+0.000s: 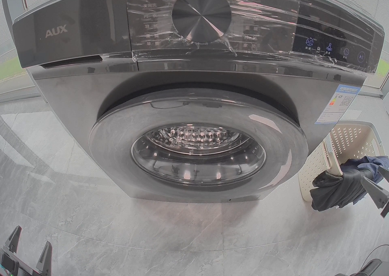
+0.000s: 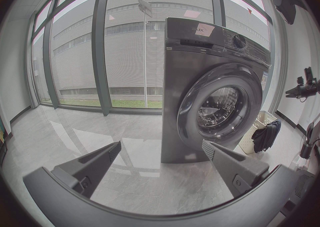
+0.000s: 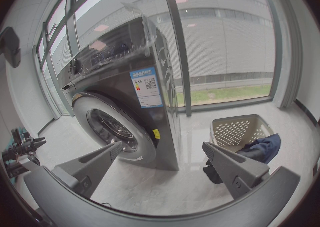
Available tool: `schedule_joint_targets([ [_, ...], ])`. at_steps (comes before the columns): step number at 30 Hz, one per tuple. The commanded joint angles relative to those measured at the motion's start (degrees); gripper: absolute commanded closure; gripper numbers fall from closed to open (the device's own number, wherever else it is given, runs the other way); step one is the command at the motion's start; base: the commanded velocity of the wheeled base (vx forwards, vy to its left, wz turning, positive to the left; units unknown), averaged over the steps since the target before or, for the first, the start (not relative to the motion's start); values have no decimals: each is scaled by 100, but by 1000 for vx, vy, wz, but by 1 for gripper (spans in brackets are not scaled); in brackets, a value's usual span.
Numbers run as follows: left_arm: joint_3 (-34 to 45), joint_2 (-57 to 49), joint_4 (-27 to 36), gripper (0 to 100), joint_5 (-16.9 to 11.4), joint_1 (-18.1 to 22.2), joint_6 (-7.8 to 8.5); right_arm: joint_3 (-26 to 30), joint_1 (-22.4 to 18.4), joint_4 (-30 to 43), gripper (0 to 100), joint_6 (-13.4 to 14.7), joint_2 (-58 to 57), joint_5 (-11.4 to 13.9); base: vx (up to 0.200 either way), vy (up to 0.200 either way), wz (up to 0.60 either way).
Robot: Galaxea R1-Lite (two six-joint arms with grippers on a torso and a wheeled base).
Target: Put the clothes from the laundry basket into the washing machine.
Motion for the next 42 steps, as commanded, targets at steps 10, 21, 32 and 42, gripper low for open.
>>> schedule_joint_targets([
  [10,101,-104,-2,0,0,-2,-1,-1556,1715,-928,0,270,4065,-98,0,0,0],
  [21,101,-104,-2,0,0,-2,-1,-1890,2014,-1174,0,305,4636,-317,0,0,0],
  [32,101,-104,-2,0,-8,-2,7,-1170,2330,-858,0,288,3660,-273,0,0,0],
  [42,101,-104,-2,0,-8,-2,-10,-1600,2339,-920,0,305,4179,-300,-20,0,0],
])
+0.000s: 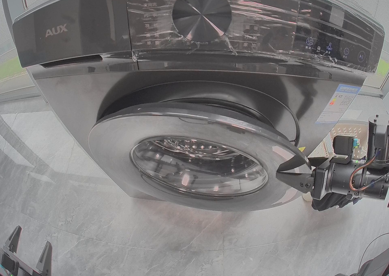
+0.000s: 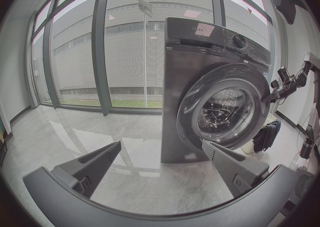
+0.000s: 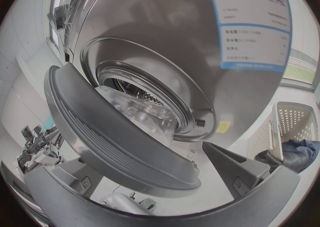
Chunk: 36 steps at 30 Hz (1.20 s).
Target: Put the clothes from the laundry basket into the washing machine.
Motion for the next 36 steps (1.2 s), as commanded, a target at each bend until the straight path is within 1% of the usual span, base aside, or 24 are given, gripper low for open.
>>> schedule_joint_targets([
  [1,101,-104,-2,0,0,1,-1,-55,59,6,0,5,198,4,-200,0,0],
  [5,101,-104,-2,0,0,1,-1,200,288,6,0,5,137,13,-200,0,0],
  [11,101,-104,-2,0,0,1,7,605,481,24,0,-12,-206,-22,0,0,0],
  [14,101,-104,-2,0,0,1,7,543,463,-3,0,5,-206,-22,0,0,0],
  [20,101,-104,-2,0,-9,1,-1,438,490,-3,0,5,-48,-22,-200,0,0],
  [23,101,-104,-2,0,-9,1,7,517,613,-3,0,5,40,-5,-200,0,0],
  [25,101,-104,-2,0,-9,1,7,578,692,6,0,5,31,-5,0,0,0],
  [26,101,-104,-2,0,-9,1,7,719,806,-3,0,5,-21,13,0,0,0],
  [27,101,-104,-2,0,0,1,7,772,832,-3,0,5,-48,22,0,0,0],
  [31,101,-104,-2,0,-9,1,7,877,806,-3,0,5,-259,22,0,0,0],
  [35,101,-104,-2,0,-9,-8,7,754,709,-12,0,14,-215,4,0,0,0],
  [36,101,-104,-2,0,-9,-8,7,701,674,-12,0,14,-188,13,-200,0,0],
])
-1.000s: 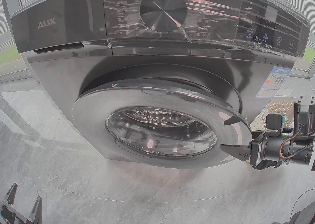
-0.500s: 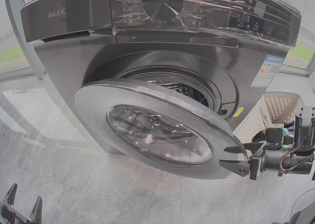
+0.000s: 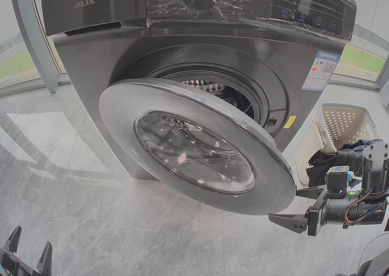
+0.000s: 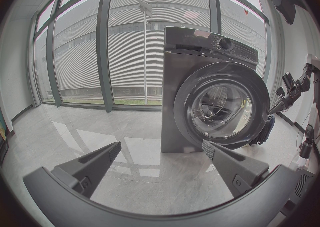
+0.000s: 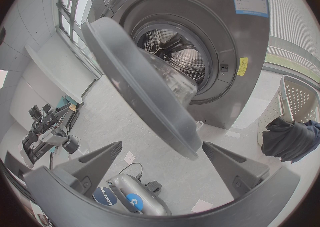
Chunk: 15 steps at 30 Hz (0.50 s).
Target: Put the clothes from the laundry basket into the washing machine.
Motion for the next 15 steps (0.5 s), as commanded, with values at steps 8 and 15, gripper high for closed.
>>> schedule_joint_targets([
  [8,101,-104,-2,0,-10,-4,-4,-301,-79,-12,0,-6,369,8,-200,0,0],
  [15,101,-104,-2,0,-10,-4,-4,-143,228,-3,0,21,264,114,0,0,0],
])
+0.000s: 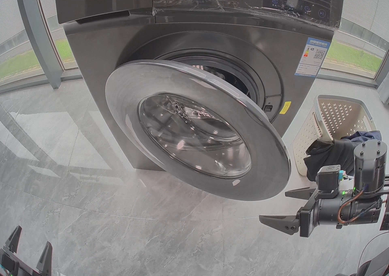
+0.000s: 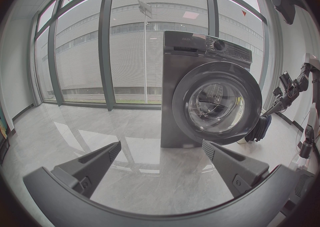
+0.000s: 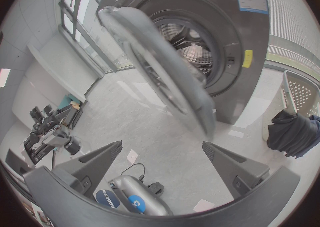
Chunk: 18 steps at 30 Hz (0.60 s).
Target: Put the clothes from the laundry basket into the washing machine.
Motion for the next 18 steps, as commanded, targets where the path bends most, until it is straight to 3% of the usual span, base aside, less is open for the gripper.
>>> schedule_joint_targets([
  [1,101,-104,-2,0,2,0,-1,198,35,-2,0,-10,-118,-29,0,0,0],
  [4,101,-104,-2,0,2,0,-1,480,-176,51,0,-28,-293,-82,0,0,0],
  [7,101,-104,-2,0,-7,0,8,594,-826,60,0,-80,-232,-99,0,0,0],
  [13,101,-104,-2,0,-7,0,-1,163,-1969,16,0,-221,339,-46,0,0,0],
  [18,101,-104,-2,0,-7,0,-1,-241,-2223,-28,0,-247,955,-46,0,0,0],
])
